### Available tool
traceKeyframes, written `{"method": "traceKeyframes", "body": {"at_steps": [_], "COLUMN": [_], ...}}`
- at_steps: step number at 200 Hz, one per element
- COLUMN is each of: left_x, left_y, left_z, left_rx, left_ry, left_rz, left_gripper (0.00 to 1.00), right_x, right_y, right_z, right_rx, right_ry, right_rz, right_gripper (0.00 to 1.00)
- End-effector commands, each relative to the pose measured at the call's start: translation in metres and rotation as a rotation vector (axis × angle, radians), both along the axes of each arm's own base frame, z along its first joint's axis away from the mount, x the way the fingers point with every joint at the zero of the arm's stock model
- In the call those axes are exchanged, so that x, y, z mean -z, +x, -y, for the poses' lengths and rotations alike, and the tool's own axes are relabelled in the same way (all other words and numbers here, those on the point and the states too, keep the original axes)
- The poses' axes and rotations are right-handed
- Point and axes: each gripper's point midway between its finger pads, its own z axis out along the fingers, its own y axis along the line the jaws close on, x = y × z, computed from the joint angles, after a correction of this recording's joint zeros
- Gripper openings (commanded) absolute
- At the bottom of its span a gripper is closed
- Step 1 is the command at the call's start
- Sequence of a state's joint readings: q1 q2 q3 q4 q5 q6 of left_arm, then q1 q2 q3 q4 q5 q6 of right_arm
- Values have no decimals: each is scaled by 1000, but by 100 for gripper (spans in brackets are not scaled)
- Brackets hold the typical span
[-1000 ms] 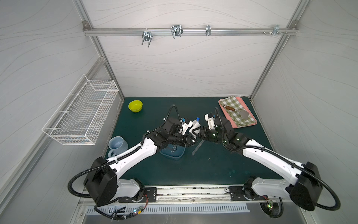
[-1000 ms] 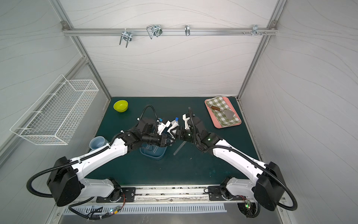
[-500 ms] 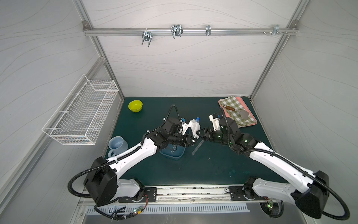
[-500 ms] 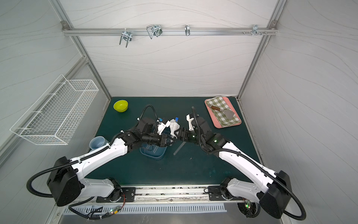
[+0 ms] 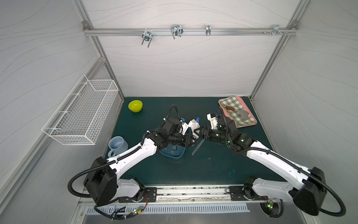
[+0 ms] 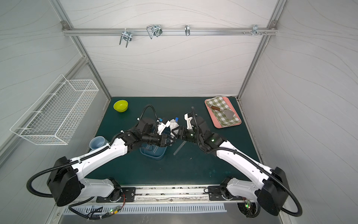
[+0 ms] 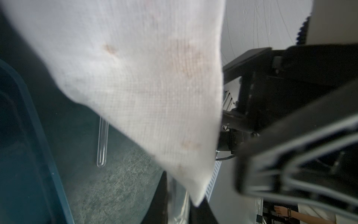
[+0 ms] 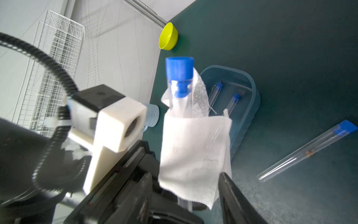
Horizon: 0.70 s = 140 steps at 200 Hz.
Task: Wipe the exteriors of test tubes
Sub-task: Wipe the dirt from the test tube.
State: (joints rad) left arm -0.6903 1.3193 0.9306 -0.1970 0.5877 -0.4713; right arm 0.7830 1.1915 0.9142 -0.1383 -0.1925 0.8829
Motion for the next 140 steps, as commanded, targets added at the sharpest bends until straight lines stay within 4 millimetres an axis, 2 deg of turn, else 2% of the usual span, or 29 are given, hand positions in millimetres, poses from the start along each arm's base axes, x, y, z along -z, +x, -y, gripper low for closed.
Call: {"method": "traceKeyframes", "body": {"at_steps": [1, 40, 56, 112, 140], "left_x": [-19, -19, -18, -22, -26], "left_y": [-1, -1, -2, -4, -4], "left_z": [1, 2, 2, 3, 5], "left_rx": [10, 9, 11, 22, 30], "left_ry": [-38, -43, -44, -59, -73], "left_rz": [52, 47, 43, 43, 45], "left_gripper": [7, 7, 7, 7, 7], "right_x": [-7, 0, -2, -25, -32], "right_y": [9, 20, 26, 60, 70], "right_z": [-13, -18, -18, 2, 8], "right_rx": [4, 12, 8, 24, 8], "right_ry": [76, 63, 54, 66, 70], "right_rz": [3, 24, 43, 107, 126], "right_gripper": [50, 24, 19, 19, 22]}}
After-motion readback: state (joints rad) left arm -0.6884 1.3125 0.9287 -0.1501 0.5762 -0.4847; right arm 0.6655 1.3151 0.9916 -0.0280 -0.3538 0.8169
